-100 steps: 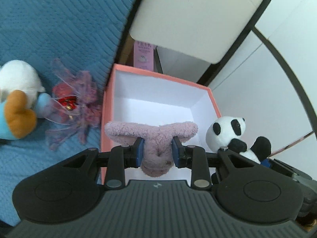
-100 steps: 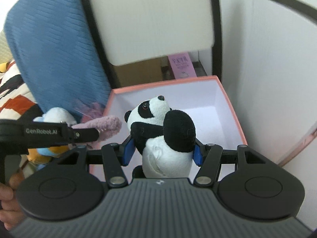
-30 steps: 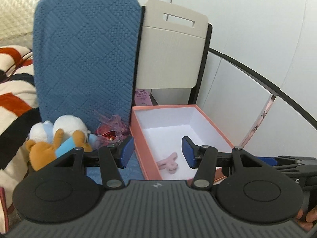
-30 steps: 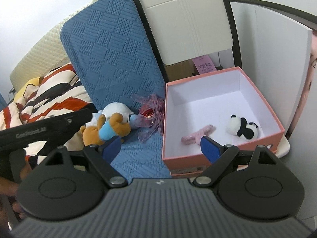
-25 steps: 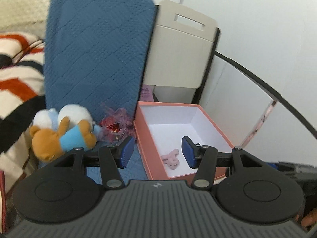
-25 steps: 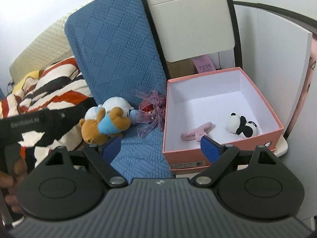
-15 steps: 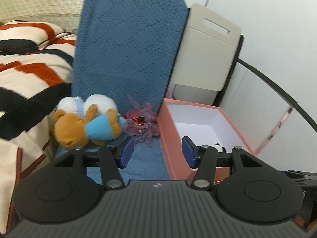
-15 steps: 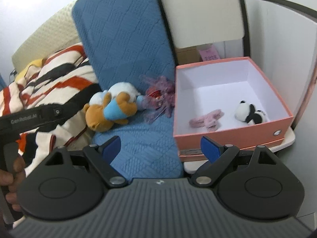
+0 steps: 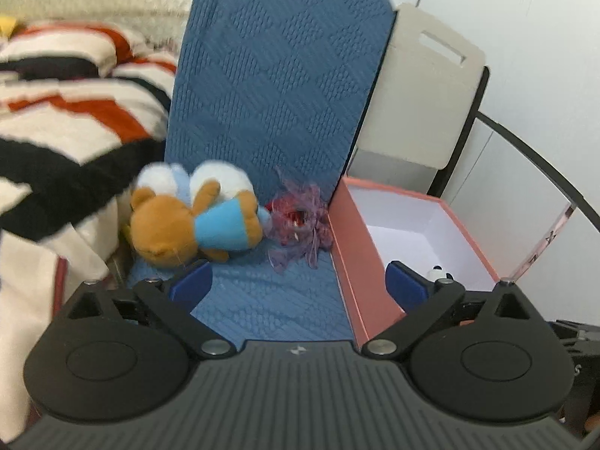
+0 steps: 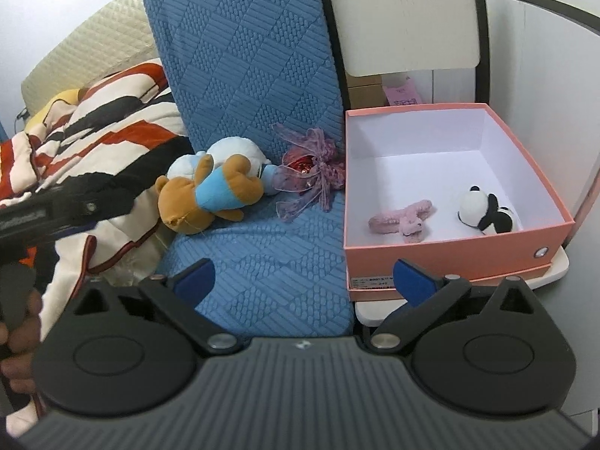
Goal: Organize objects
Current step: 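Withdraw both tools from the box toward the bear and ribbon bow, then grasp the purple ribbon bow with the right tool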
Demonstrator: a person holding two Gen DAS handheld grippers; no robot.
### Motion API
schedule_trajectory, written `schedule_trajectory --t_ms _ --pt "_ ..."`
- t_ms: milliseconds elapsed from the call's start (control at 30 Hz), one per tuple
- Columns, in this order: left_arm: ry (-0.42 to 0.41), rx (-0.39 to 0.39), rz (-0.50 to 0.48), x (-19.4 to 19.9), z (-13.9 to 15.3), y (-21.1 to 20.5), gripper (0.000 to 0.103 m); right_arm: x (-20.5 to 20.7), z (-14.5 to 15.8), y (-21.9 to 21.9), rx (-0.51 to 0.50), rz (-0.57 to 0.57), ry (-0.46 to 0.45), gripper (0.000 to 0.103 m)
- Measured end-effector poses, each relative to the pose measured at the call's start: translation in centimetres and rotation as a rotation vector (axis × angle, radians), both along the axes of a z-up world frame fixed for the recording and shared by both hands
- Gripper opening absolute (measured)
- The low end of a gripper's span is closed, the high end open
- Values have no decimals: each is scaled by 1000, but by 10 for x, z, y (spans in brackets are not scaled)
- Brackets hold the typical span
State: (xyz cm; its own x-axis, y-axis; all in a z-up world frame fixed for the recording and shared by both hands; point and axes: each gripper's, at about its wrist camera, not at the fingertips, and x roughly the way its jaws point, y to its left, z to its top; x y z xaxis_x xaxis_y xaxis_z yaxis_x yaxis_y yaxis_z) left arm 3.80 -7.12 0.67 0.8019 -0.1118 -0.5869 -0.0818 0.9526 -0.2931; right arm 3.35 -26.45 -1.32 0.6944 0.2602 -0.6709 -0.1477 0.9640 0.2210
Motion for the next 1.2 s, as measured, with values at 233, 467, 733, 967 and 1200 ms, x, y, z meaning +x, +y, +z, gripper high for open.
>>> schedule_trajectory --t_ms 233,467,733,967,1200 --pt "11 -48 41 35 -31 15 100 29 -19 7 1 9 15 103" --pt "44 -161 83 82 -72 41 100 68 -41 21 38 89 11 103" --pt "75 -306 163 132 -113 74 100 112 -74 35 8 77 -45 93" --pt "118 -393 181 171 -140 90 99 148 -92 46 -33 61 -49 73" --pt "125 -571 225 202 -161 107 93 184 -97 60 -51 73 -116 64"
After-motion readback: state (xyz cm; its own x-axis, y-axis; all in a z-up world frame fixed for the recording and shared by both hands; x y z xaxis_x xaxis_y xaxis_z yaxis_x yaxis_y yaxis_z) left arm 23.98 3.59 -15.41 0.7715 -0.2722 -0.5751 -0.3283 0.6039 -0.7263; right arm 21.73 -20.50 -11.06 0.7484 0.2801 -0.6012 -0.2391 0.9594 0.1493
